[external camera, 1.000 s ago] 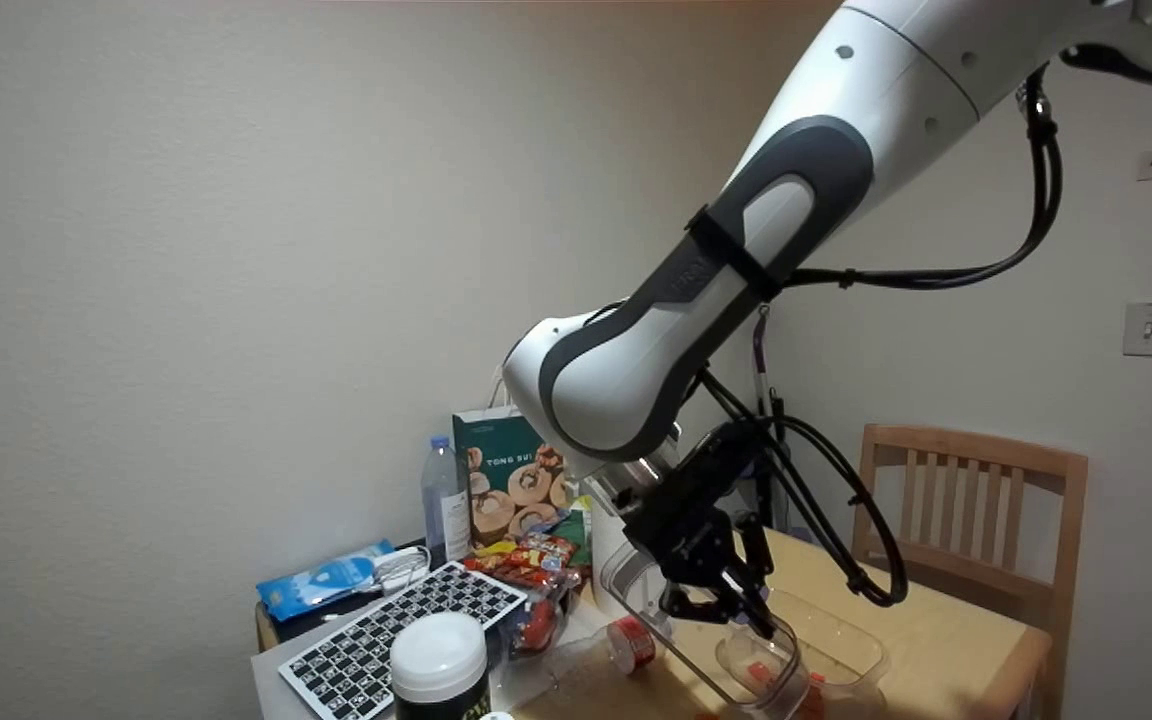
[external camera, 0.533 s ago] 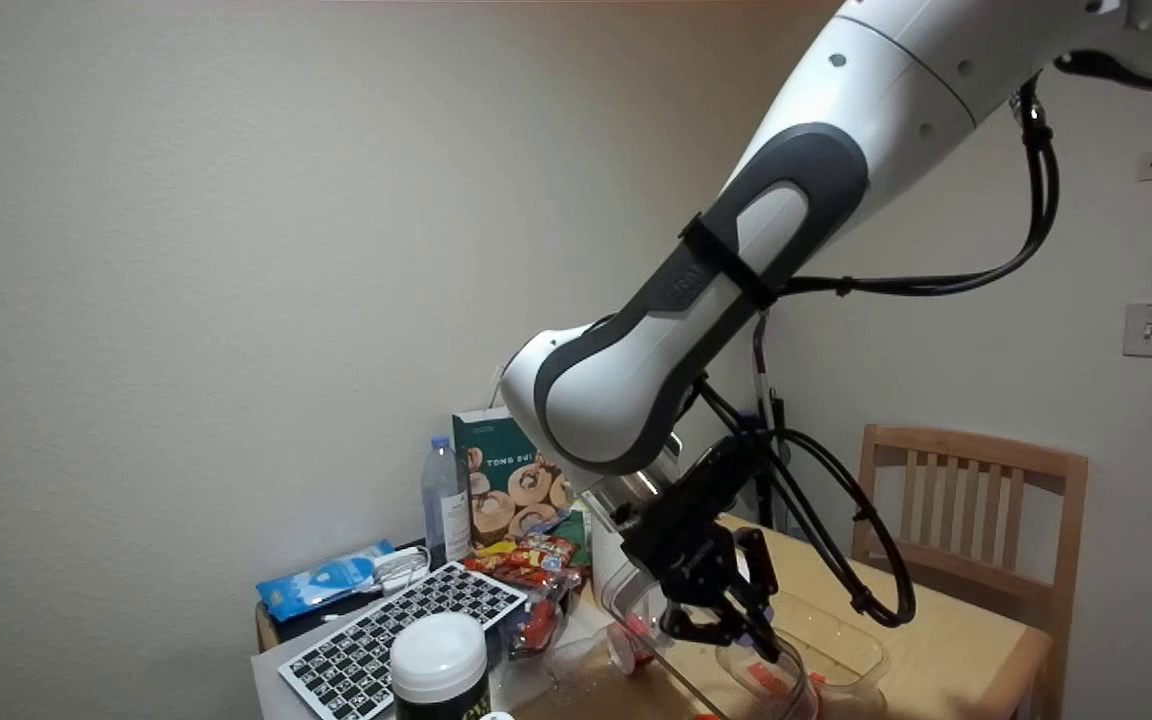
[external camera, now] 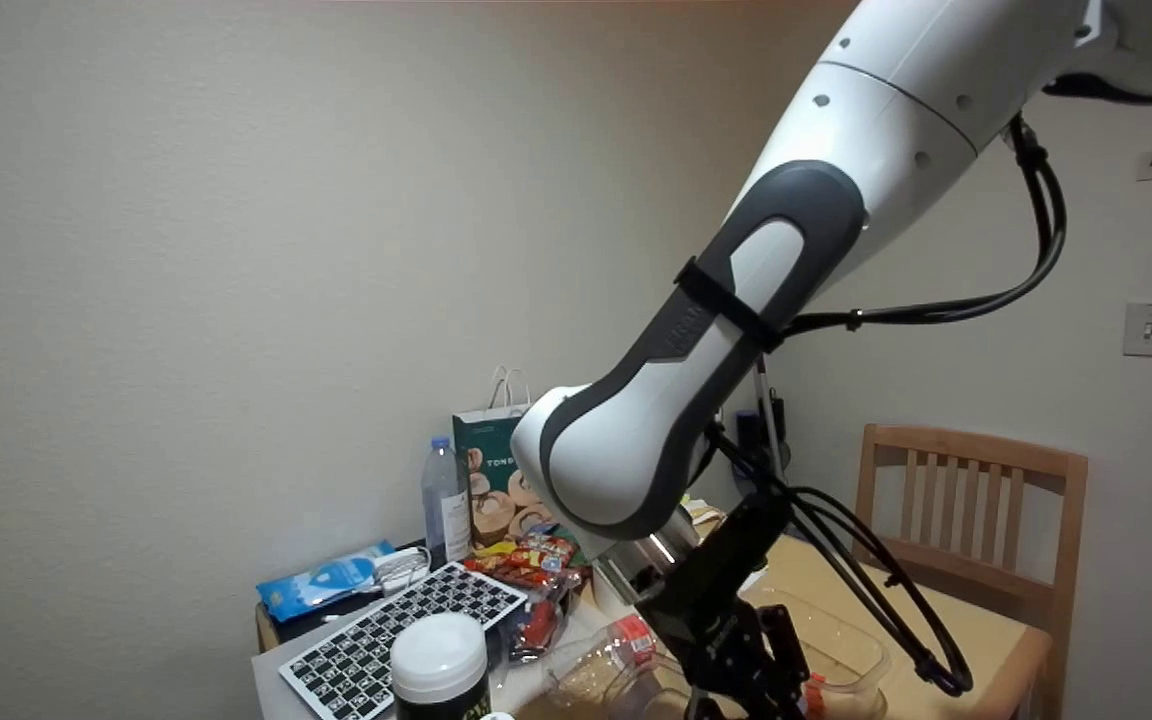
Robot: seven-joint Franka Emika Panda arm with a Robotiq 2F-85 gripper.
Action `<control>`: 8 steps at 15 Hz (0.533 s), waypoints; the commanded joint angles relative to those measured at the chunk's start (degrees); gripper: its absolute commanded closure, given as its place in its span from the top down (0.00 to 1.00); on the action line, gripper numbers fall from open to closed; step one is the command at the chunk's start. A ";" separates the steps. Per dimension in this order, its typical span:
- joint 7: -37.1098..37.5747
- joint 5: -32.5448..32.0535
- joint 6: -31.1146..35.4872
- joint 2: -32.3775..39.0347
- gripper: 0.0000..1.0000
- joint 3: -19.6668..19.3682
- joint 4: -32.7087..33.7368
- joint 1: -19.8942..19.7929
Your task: Pour the contents from left bowl to the right bowl
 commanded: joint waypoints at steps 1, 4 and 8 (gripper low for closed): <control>-11.25 2.55 8.05 0.36 0.03 -0.08 -3.95 -2.00; -11.83 0.95 12.45 2.81 0.03 -1.49 -4.10 -1.35; -10.70 1.10 10.63 3.54 0.07 -2.00 -2.79 -0.35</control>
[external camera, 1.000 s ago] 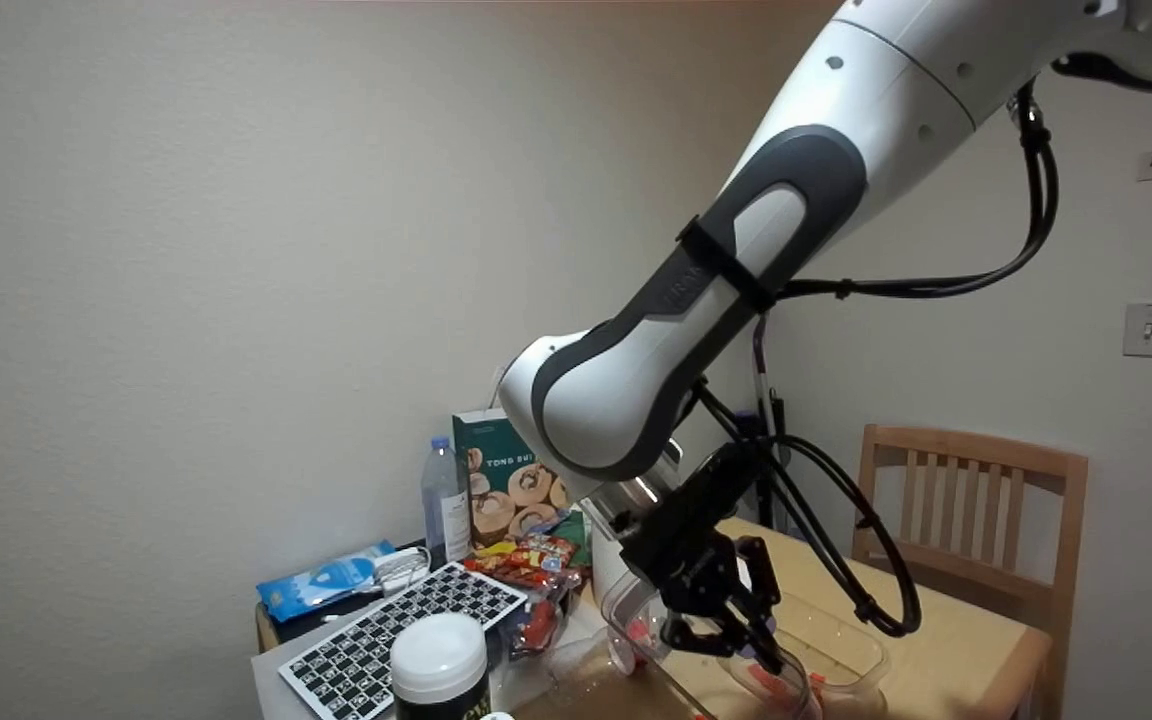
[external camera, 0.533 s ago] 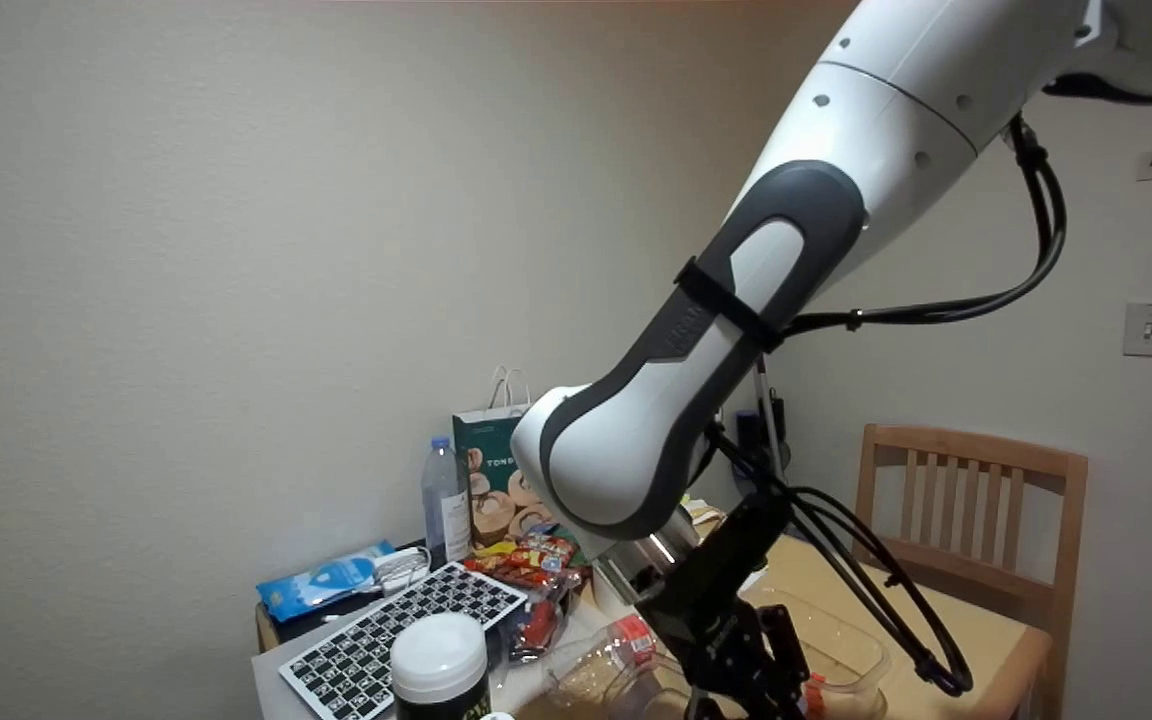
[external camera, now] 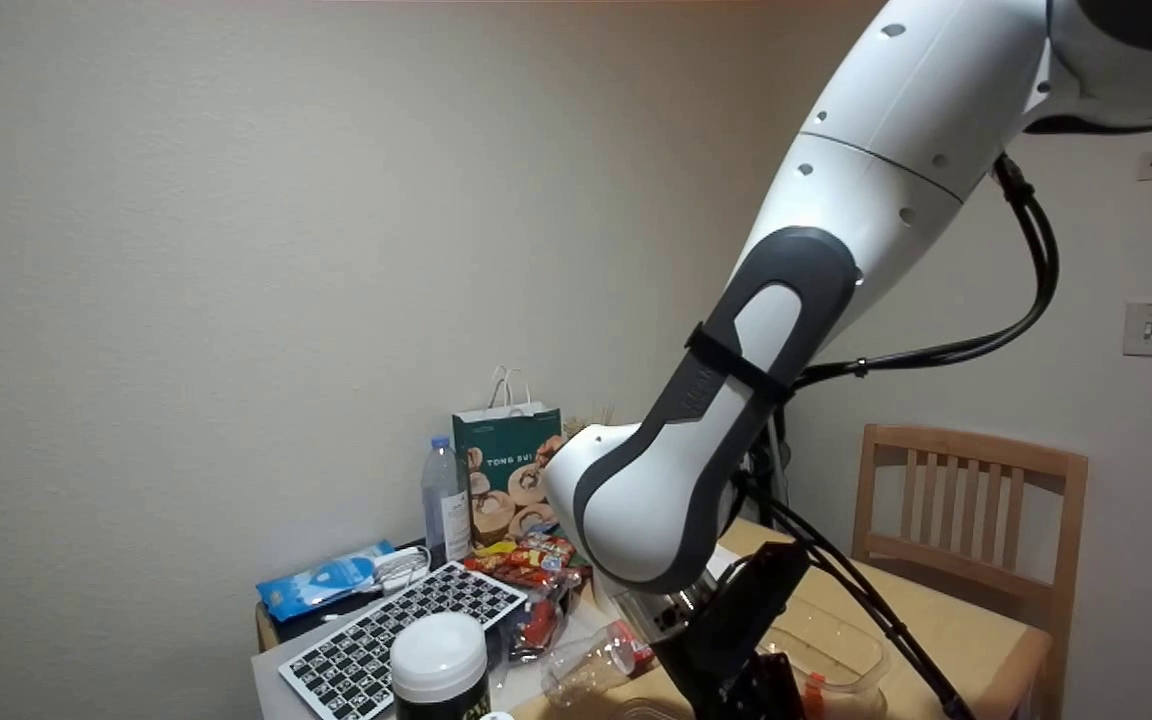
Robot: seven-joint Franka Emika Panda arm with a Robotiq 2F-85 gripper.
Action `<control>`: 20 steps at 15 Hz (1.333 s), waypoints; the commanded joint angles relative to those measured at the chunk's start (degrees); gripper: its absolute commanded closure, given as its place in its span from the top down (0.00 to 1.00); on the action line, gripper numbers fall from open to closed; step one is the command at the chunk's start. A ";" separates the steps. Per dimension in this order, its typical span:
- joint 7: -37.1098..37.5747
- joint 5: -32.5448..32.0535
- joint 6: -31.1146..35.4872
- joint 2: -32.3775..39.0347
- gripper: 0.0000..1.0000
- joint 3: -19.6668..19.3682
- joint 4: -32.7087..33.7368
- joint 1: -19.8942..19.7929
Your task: Pour the contents from left bowl to the right bowl
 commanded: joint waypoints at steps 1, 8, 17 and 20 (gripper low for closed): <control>3.52 -0.88 0.71 0.06 0.02 -1.48 -0.13 1.82; 16.40 -4.10 5.23 5.72 0.03 -5.67 0.19 4.30; 18.42 -4.68 5.75 12.47 0.03 -8.23 6.85 4.60; 17.79 -4.71 4.02 14.44 0.03 -8.84 9.97 4.35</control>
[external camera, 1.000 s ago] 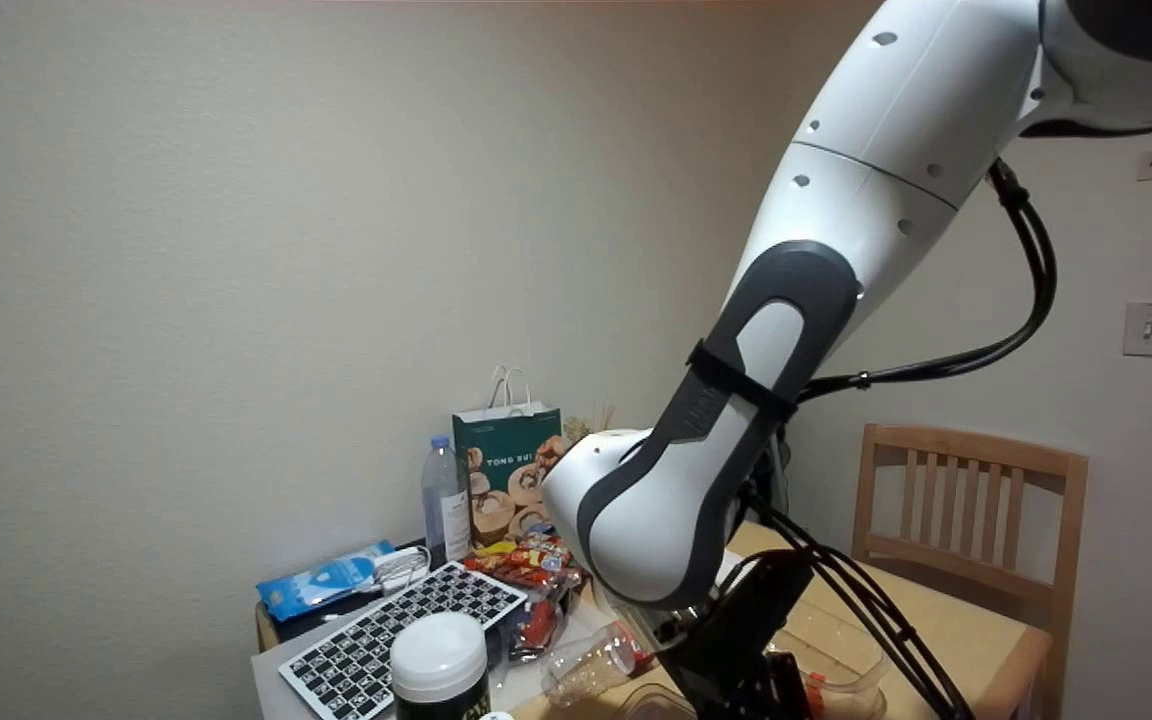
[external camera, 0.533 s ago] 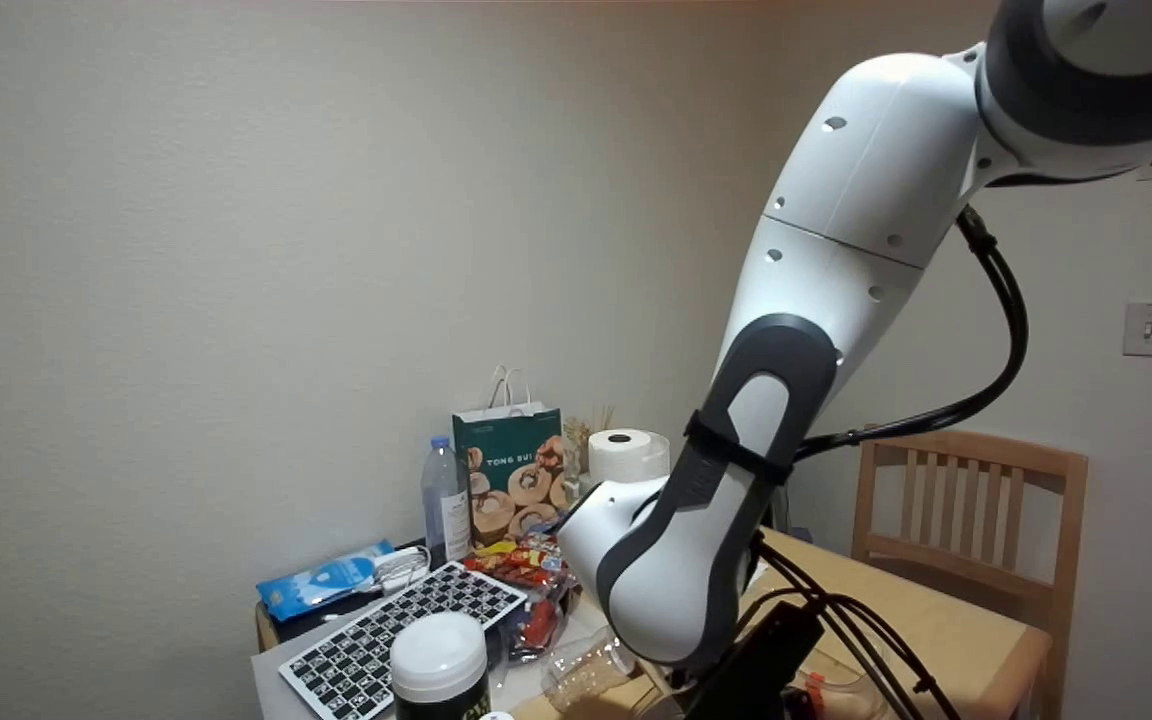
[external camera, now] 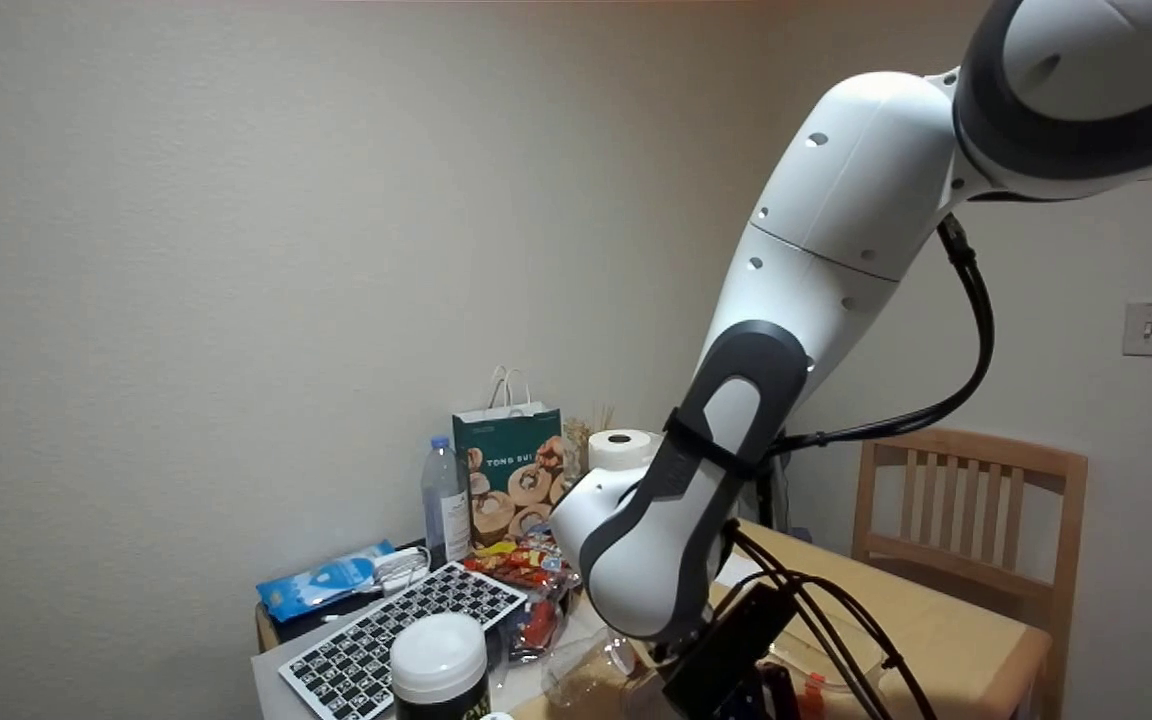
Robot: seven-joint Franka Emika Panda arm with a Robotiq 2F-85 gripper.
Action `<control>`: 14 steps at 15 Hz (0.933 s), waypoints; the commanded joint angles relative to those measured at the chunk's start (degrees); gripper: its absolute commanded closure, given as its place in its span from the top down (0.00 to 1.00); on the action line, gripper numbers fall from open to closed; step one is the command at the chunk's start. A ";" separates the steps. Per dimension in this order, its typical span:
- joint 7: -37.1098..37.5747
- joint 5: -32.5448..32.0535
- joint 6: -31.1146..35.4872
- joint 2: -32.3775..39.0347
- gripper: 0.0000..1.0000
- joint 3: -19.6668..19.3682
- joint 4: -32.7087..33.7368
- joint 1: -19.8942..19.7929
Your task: Pour the contents from left bowl to the right bowl
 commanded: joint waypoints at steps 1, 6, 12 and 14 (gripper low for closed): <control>1.27 -1.23 -0.17 5.85 0.03 -1.16 4.82 0.33; 0.36 -1.79 -2.85 8.60 0.40 -1.46 8.45 0.23; 0.79 -2.93 -4.03 6.14 0.80 -2.40 9.56 0.86; 1.34 -3.80 -4.27 4.23 0.91 -2.57 9.30 1.30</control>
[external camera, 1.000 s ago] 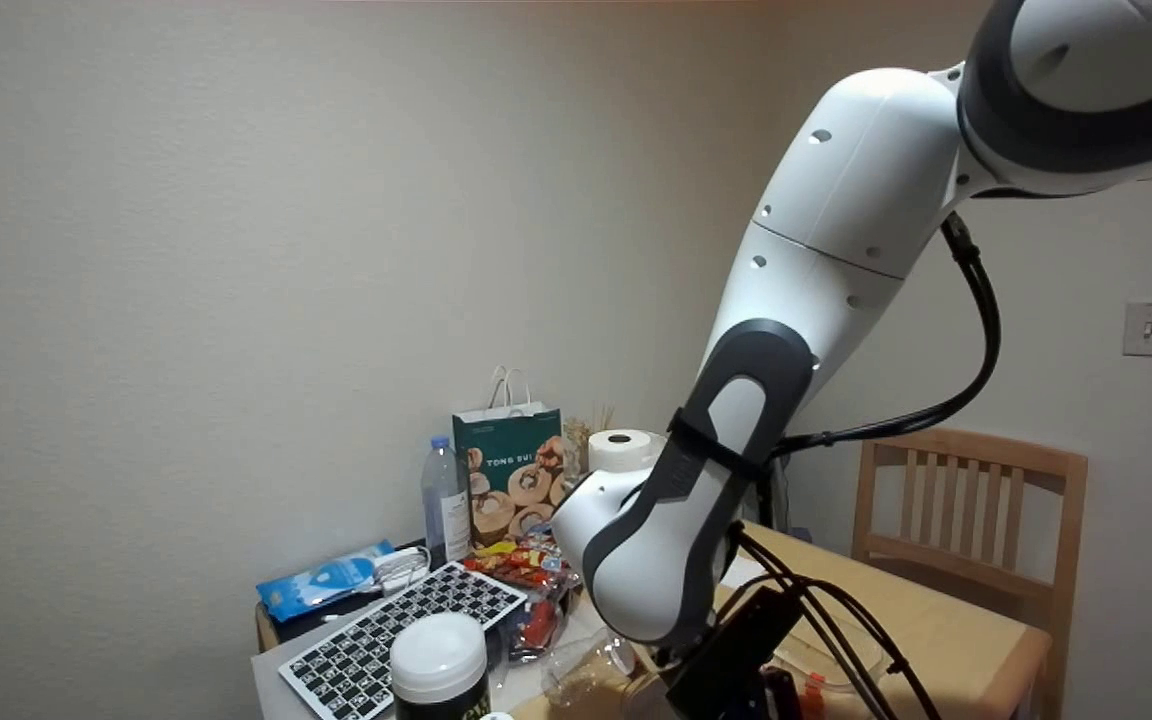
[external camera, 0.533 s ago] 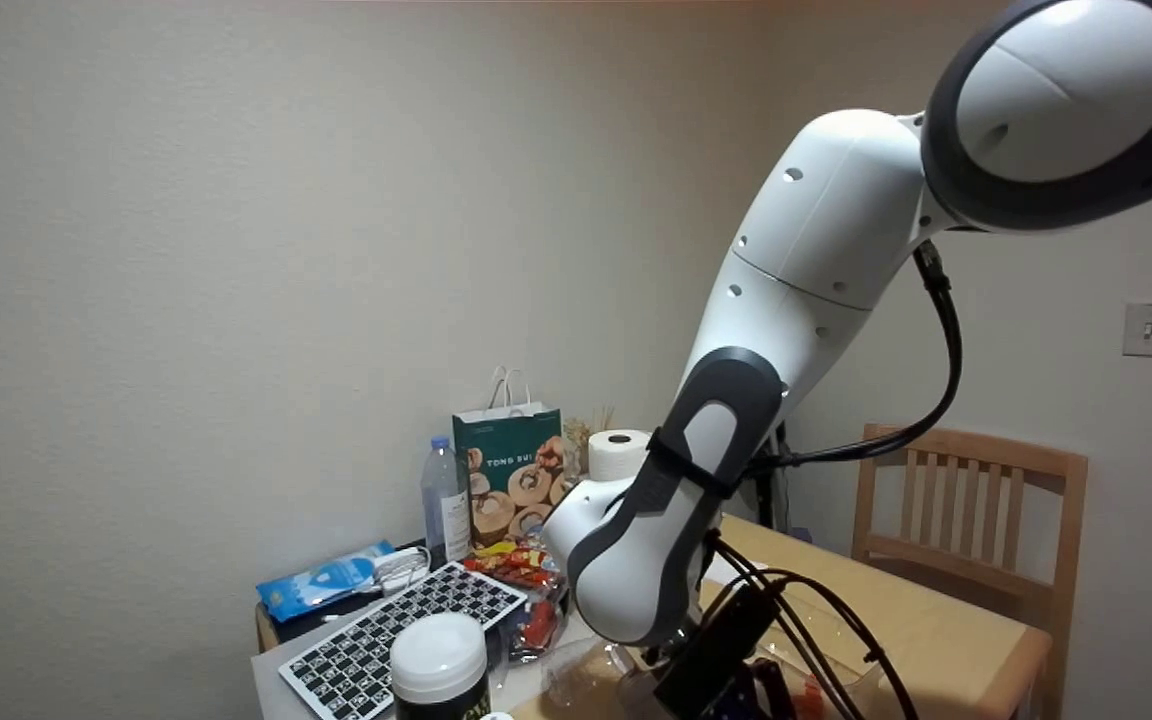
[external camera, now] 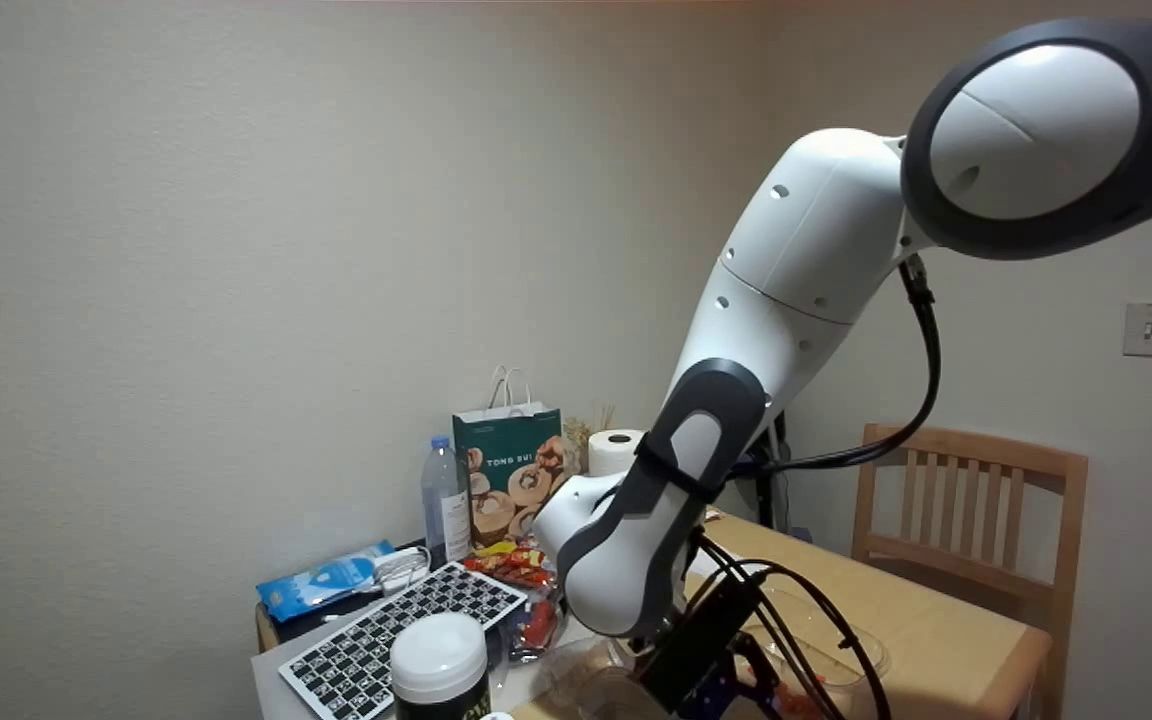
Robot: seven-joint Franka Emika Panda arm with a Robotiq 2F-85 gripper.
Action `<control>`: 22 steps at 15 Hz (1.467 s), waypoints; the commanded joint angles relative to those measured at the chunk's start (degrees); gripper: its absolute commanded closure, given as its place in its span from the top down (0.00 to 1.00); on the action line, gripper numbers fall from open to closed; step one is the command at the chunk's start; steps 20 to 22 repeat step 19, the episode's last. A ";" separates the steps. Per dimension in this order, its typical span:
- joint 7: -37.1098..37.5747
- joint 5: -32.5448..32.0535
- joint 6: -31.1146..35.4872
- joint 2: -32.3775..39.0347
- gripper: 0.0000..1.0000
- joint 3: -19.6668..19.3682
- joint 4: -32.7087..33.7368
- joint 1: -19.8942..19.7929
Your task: Pour the contents from left bowl to the right bowl
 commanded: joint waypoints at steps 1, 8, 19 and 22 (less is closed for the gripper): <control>1.66 -2.06 -0.40 -3.86 0.98 -0.77 -1.08 1.53; 1.52 -1.22 -4.89 -12.79 1.00 0.98 -2.88 1.51; 1.44 -1.87 -7.37 -15.32 1.00 2.63 -2.11 0.88; 1.44 -1.87 -7.37 -15.32 1.00 2.63 -2.11 0.88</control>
